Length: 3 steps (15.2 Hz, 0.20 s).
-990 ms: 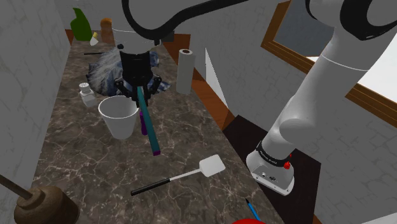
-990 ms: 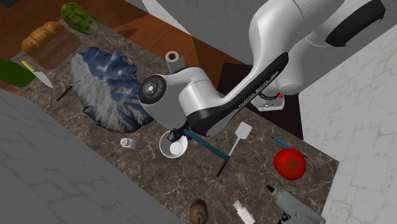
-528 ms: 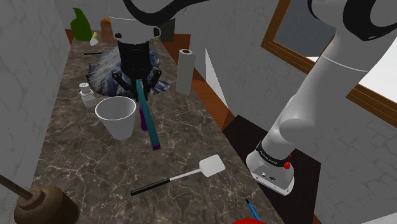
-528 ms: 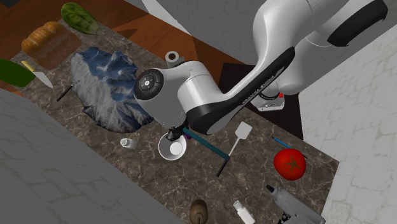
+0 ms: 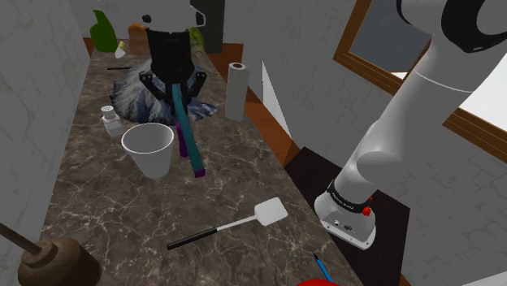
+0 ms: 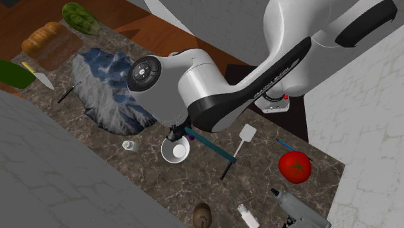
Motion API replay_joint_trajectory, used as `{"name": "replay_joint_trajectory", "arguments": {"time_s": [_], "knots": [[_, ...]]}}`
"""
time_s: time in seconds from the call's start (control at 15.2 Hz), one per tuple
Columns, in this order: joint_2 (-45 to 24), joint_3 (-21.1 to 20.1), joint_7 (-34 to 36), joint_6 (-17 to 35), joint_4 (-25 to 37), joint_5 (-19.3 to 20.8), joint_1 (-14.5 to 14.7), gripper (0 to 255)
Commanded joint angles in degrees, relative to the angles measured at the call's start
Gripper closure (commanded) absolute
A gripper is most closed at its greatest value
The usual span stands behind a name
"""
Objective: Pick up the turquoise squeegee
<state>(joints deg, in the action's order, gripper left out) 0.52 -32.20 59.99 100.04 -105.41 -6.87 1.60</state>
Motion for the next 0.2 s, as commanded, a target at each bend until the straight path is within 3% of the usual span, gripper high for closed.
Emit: {"name": "replay_joint_trajectory", "arguments": {"time_s": [0.0, 0.13], "knots": [[0.17, 0.04, 0.09, -1.7, 1.54, -0.05, -0.04, 255], [0.18, 0.05, 0.1, -1.81, 1.65, -0.05, -0.04, 255]]}}
